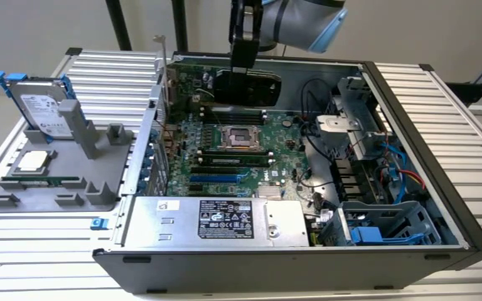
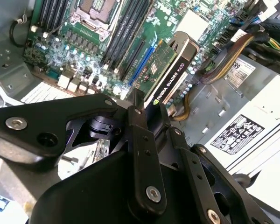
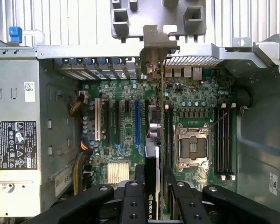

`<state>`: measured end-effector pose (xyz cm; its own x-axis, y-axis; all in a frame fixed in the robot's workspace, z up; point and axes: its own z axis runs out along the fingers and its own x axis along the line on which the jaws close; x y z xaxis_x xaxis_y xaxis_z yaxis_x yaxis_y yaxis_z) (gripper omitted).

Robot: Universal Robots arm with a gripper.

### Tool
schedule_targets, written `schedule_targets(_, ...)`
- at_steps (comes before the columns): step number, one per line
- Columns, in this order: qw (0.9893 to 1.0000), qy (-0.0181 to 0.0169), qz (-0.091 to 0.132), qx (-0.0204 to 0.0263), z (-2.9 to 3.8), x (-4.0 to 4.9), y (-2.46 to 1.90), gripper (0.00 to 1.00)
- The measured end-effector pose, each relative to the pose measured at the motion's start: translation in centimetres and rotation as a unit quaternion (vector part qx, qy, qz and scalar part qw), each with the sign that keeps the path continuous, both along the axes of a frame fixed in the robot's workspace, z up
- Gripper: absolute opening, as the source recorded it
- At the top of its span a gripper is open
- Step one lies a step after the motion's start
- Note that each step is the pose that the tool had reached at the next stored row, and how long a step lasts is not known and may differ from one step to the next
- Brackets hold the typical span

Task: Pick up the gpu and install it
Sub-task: 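Insert the gpu into the slot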

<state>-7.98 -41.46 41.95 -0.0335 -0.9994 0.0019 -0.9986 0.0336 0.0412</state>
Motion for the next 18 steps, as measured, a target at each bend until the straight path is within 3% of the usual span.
schedule_targets(5, 1.0, -0.0019, 0.0, -0.0001, -0.07, 0.0, 0.0, 0.0)
schedule_targets(18, 0.9998, -0.0211, 0.0, -0.0001, -0.33, 0.0, 0.0, 0.0)
